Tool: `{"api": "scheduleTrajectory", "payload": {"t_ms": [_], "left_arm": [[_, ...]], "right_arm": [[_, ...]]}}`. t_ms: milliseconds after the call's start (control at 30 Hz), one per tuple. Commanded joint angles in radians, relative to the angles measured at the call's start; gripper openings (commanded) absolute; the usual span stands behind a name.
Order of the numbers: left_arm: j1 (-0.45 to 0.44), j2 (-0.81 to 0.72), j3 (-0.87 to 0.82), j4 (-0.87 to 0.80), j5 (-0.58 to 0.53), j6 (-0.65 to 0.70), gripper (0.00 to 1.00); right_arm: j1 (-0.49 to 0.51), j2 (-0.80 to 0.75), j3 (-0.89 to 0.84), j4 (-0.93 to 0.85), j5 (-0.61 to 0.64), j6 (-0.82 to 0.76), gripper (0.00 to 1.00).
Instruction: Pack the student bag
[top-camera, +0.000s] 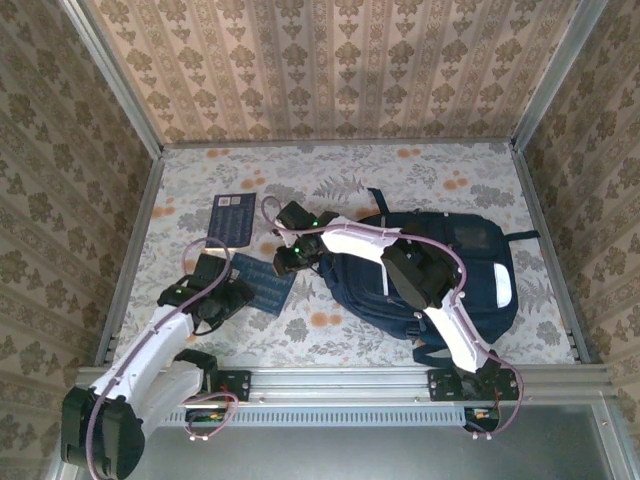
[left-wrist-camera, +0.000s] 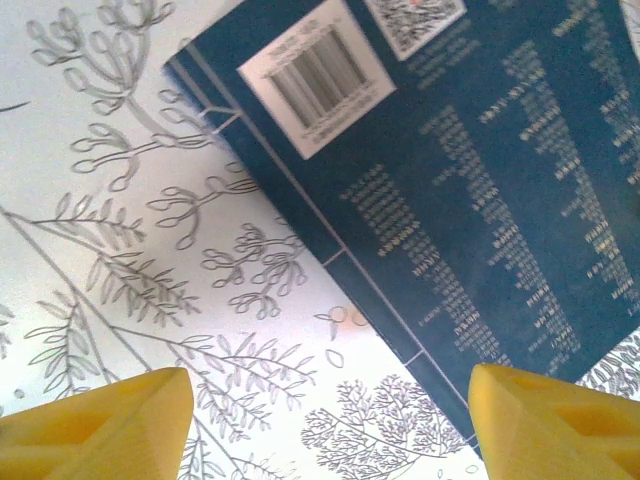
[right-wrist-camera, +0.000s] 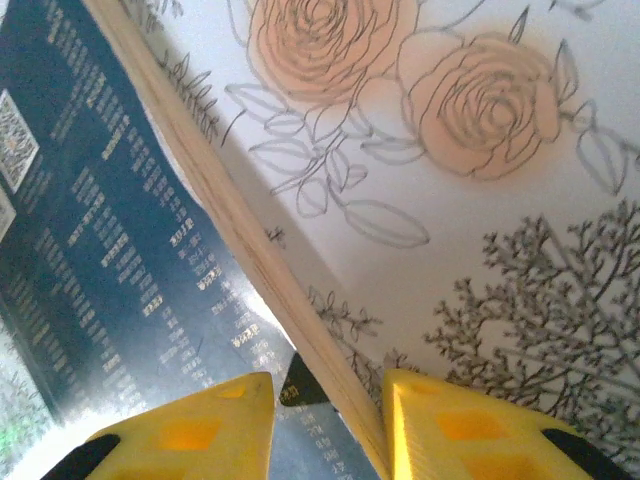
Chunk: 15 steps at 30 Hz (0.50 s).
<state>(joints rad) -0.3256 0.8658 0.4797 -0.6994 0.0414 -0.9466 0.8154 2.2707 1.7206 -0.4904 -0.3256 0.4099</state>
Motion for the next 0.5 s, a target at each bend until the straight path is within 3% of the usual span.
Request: {"api": "scheduleTrajectory", "payload": {"t_ms": [0, 233, 367, 467], "left_arm": [[0.036, 0.001, -0.015, -0.026, 0.041, 0.023, 0.74], [0.072, 0.058, -0.03, 0.033, 0.073, 0.036, 0.74], [0.074, 0.092, -0.025, 0.049, 0.075, 0.048, 0.73], [0.074, 0.104, -0.023, 0.055, 0.078, 0.055, 0.73]], "right_arm": [[0.036, -0.045, -0.086, -0.003, -0.093, -0.018, 0.34], [0.091, -0.159, -0.25, 0.082, -0.319, -0.048, 0.34], [0.085, -0.171, -0.239, 0.065, -0.242, -0.01, 0.36], [0.077, -0.144, -0.211, 0.088, -0.143, 0.102, 0.4]]}}
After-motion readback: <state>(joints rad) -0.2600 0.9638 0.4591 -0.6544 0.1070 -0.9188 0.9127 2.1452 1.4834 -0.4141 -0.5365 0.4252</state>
